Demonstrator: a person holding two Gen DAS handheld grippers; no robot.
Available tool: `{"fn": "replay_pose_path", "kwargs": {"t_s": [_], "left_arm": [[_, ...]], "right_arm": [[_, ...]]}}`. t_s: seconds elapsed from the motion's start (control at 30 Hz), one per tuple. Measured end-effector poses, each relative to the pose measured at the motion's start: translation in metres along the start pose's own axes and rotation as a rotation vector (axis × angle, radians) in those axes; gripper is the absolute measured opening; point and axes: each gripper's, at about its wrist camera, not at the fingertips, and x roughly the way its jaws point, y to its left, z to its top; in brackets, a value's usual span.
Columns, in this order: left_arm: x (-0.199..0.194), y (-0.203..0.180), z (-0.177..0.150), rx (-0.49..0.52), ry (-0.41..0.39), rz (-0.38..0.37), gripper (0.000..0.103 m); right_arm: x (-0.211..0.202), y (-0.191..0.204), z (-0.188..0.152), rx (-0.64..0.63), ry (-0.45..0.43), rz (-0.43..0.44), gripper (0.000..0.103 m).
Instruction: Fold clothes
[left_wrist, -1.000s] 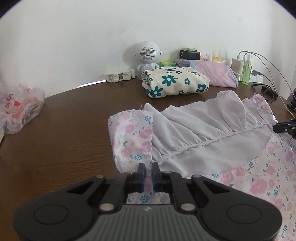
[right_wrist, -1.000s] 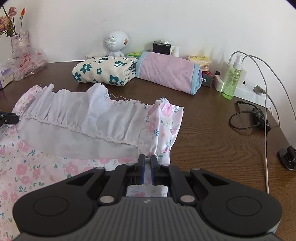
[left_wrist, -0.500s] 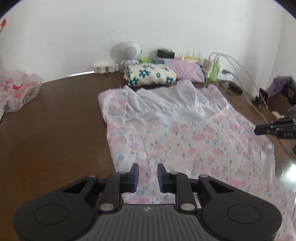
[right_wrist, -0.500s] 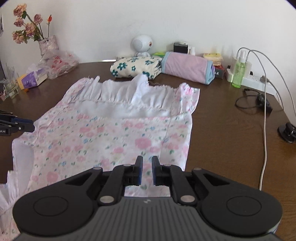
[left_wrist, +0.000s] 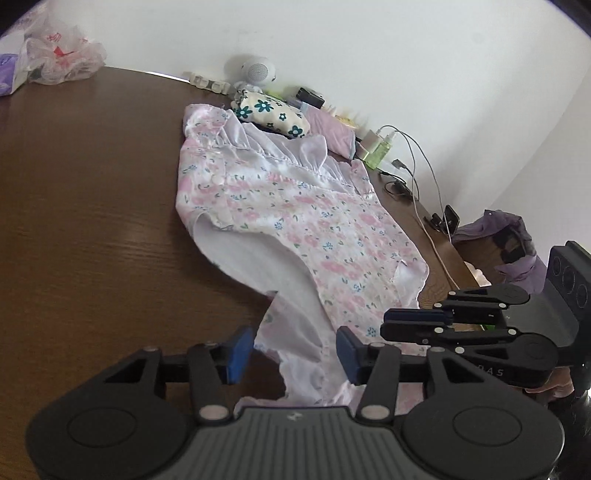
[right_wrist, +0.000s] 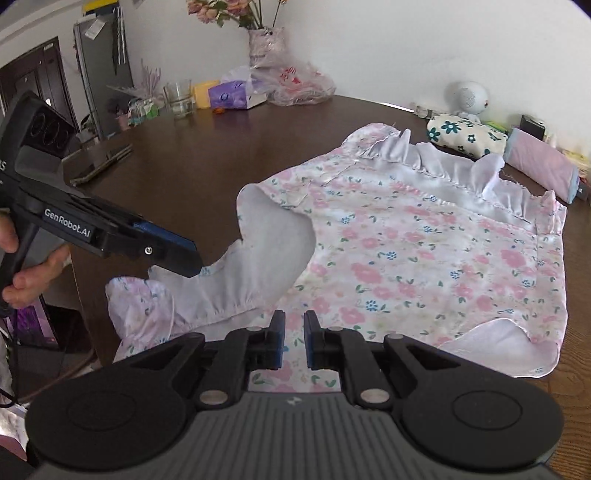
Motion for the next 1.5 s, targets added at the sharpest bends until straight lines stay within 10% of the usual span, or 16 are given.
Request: {"fn": "replay_pose_path", "kwargs": {"t_s": [0.07, 0.2, 0.43, 0.57, 0.7, 0.8, 0.9, 1.2, 1.5], "left_arm": [[0.001, -0.003, -0.008, 0.006, 0.03, 0.031, 0.008], [-0.005, -0.008, -0.024, 0.025, 0.019, 0.058, 0.009], [-0.041, 0.003, -0.023, 0.055, -0.11, -0.069, 0.046], [-0.056, 0.0, -0.027, 0.138, -0.093, -0.108, 0.049], [-0.06, 0.007, -0.04, 0.125, -0.085, -0.08, 0.049], [-0.059, 0.013, -0.049, 0.096, -0.097, -0.105, 0.05], [-0.055, 0.013, -0.057, 0.094, -0.096, -0.143, 0.052], [-0.048, 0.001, -0.048, 0.326, -0.134, -0.348, 0.052], [-0.035, -0.008, -0.052, 0.511, 0.018, -0.361, 0.04]], "right_arm": [[0.003, 0.01, -0.006, -0.012, 0.01, 0.007, 0.01], [0.008, 0.03, -0.017, -0.034, 0.027, 0.02, 0.01], [-0.02, 0.032, -0.045, 0.027, 0.003, 0.003, 0.01], [-0.035, 0.038, -0.032, 0.004, -0.038, 0.056, 0.011], [-0.025, 0.038, -0.01, 0.041, -0.05, 0.199, 0.044], [0.003, 0.037, 0.002, 0.075, -0.003, 0.303, 0.039], [0.03, 0.037, 0.013, 0.112, 0.039, 0.402, 0.004], [0.011, 0.025, 0.001, 0.189, -0.05, 0.49, 0.002], [0.003, 0.012, -0.002, 0.243, -0.066, 0.518, 0.002]]}}
